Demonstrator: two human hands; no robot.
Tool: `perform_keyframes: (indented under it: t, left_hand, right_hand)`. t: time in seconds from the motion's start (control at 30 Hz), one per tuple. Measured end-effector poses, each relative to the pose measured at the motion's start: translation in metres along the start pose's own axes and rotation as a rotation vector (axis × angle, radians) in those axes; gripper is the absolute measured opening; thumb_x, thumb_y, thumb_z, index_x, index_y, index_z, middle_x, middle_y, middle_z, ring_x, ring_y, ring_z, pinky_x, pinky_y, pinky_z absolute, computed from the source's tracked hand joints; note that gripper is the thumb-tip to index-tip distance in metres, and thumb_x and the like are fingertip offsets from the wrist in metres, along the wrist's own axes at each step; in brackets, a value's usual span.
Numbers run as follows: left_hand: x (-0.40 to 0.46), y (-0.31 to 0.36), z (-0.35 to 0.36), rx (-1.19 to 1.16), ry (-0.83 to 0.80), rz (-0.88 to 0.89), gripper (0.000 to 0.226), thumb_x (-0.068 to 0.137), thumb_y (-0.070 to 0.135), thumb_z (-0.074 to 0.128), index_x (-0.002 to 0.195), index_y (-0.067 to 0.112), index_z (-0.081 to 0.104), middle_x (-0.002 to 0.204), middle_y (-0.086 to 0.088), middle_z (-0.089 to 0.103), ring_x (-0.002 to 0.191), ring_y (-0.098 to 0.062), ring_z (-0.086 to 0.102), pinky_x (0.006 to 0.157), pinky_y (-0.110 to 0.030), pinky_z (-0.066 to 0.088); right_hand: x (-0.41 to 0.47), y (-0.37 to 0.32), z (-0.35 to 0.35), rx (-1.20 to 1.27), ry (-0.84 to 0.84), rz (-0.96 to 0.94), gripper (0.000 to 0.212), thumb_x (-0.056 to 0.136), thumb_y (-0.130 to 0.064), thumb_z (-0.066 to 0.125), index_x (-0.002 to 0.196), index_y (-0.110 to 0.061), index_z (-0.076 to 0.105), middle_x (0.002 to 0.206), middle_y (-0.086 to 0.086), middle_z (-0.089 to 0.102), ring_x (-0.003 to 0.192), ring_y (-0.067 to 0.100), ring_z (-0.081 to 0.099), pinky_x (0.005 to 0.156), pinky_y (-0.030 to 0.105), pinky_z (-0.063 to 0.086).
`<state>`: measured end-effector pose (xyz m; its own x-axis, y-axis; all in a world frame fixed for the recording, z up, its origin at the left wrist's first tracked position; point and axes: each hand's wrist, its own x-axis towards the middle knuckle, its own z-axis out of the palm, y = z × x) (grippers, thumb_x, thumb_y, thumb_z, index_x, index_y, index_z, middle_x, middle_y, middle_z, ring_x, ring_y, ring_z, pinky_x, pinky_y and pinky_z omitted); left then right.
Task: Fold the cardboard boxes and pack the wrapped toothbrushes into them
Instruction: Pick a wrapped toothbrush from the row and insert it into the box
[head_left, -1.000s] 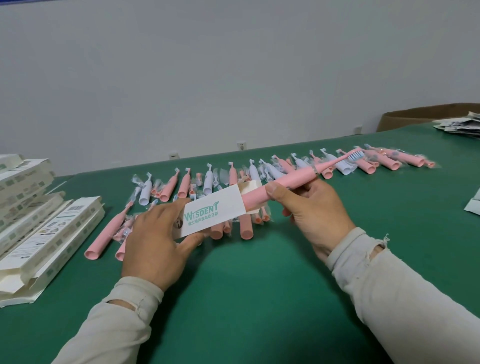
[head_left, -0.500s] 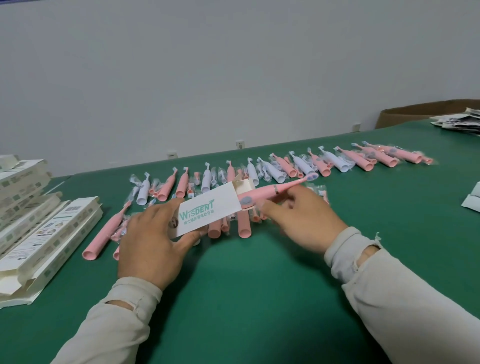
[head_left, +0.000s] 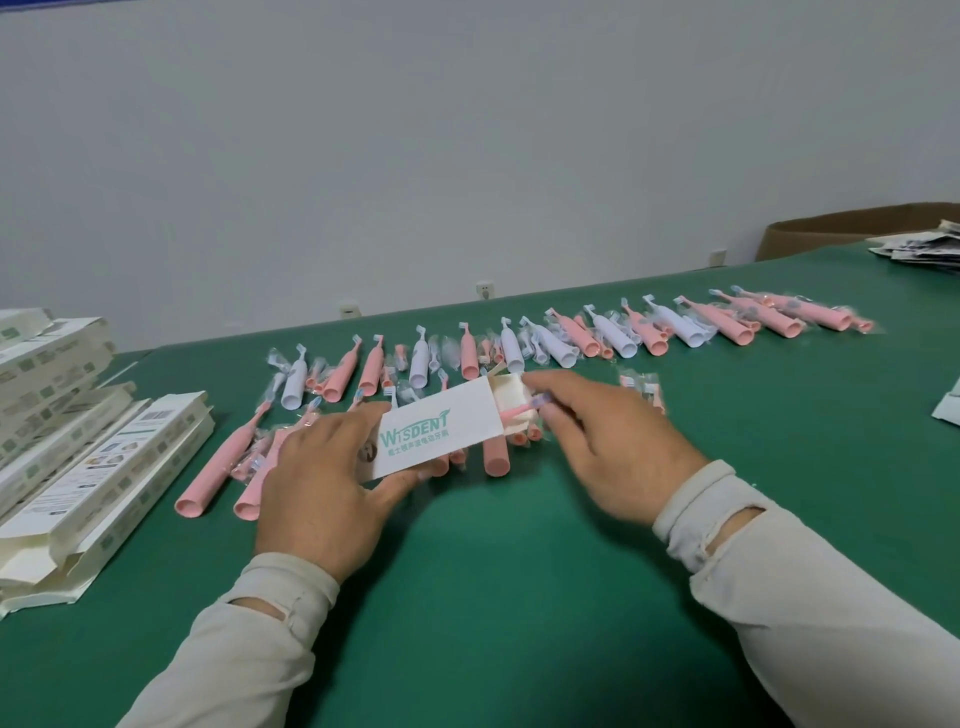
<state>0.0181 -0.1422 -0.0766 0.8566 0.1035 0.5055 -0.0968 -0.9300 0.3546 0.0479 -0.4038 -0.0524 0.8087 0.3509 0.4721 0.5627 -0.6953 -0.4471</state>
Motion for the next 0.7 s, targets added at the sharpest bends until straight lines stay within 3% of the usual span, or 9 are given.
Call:
perform_keyframes:
  t: [0.07, 0.13, 0.17, 0.23, 0.33, 0.47, 0.6, 0.7]
  left_hand:
    - [0.001, -0.001, 0.0, -0.004, 0.005, -0.008, 0.07, 0.074, 0.062, 0.07, 0.137, 0.036, 0.053, 0.132, 0.005, 0.06, 0.118, -0.025, 0.047, 0.098, -0.044, 0.041]
    - [0.002, -0.003, -0.001, -0.002, 0.006, -0.012, 0.069, 0.076, 0.059, 0.072, 0.138, 0.035, 0.053, 0.131, 0.005, 0.06, 0.118, -0.025, 0.048, 0.098, -0.046, 0.042]
    - [0.002, -0.003, -0.001, 0.003, 0.005, -0.01, 0.069, 0.076, 0.058, 0.073, 0.138, 0.035, 0.053, 0.13, 0.005, 0.06, 0.117, -0.025, 0.048, 0.098, -0.046, 0.042]
    - [0.002, -0.003, 0.0, 0.016, 0.005, -0.007, 0.069, 0.076, 0.059, 0.073, 0.138, 0.035, 0.052, 0.131, 0.005, 0.06, 0.117, -0.025, 0.047, 0.098, -0.046, 0.042]
    - [0.002, -0.002, 0.0, 0.013, 0.01, -0.015, 0.07, 0.076, 0.06, 0.072, 0.139, 0.035, 0.052, 0.133, 0.005, 0.059, 0.119, -0.025, 0.047, 0.098, -0.045, 0.041]
    - [0.002, -0.003, -0.001, 0.002, 0.011, -0.024, 0.07, 0.076, 0.06, 0.071, 0.138, 0.035, 0.052, 0.132, 0.004, 0.06, 0.119, -0.026, 0.048, 0.099, -0.046, 0.041]
    - [0.001, -0.002, -0.001, 0.007, 0.003, -0.021, 0.071, 0.076, 0.059, 0.073, 0.14, 0.035, 0.051, 0.135, 0.004, 0.059, 0.122, -0.026, 0.047, 0.1, -0.046, 0.04]
    - [0.001, 0.0, 0.0, 0.003, 0.019, -0.014, 0.07, 0.075, 0.055, 0.077, 0.138, 0.035, 0.053, 0.133, 0.004, 0.06, 0.12, -0.027, 0.049, 0.099, -0.047, 0.041]
  right_hand:
    - [0.003, 0.002, 0.002, 0.059, 0.06, 0.049, 0.017, 0.102, -0.031, 0.047, 0.118, -0.031, 0.053, 0.092, -0.01, 0.068, 0.081, 0.015, 0.063, 0.078, 0.039, 0.054]
    - [0.004, 0.007, 0.001, 0.181, 0.173, 0.1, 0.004, 0.098, -0.028, 0.057, 0.098, -0.032, 0.058, 0.084, -0.015, 0.066, 0.078, 0.006, 0.062, 0.073, 0.031, 0.051]
    - [0.004, 0.008, 0.0, 0.224, 0.206, 0.106, 0.008, 0.096, -0.026, 0.06, 0.092, -0.033, 0.061, 0.082, -0.019, 0.065, 0.077, 0.002, 0.06, 0.071, 0.024, 0.047]
    - [0.002, 0.008, -0.001, 0.278, 0.194, 0.093, 0.016, 0.095, -0.023, 0.061, 0.091, -0.038, 0.065, 0.087, -0.026, 0.062, 0.082, -0.002, 0.058, 0.07, 0.012, 0.041]
    - [-0.001, 0.0, 0.002, 0.284, 0.094, 0.031, 0.025, 0.095, -0.018, 0.058, 0.104, -0.038, 0.07, 0.108, -0.022, 0.059, 0.095, -0.004, 0.056, 0.08, 0.004, 0.039]
    - [-0.003, -0.01, 0.009, 0.397, -0.019, 0.058, 0.038, 0.095, -0.008, 0.055, 0.119, -0.034, 0.069, 0.126, -0.02, 0.05, 0.108, -0.006, 0.051, 0.091, 0.004, 0.037]
    - [-0.003, -0.016, 0.02, 0.604, -0.093, 0.114, 0.04, 0.091, 0.001, 0.057, 0.103, -0.034, 0.073, 0.136, -0.015, 0.048, 0.109, 0.004, 0.058, 0.09, 0.005, 0.04]
    - [0.005, -0.006, 0.015, 0.714, 0.064, 0.246, 0.039, 0.088, -0.001, 0.062, 0.082, -0.037, 0.076, 0.118, -0.01, 0.066, 0.094, 0.011, 0.067, 0.089, 0.029, 0.054]
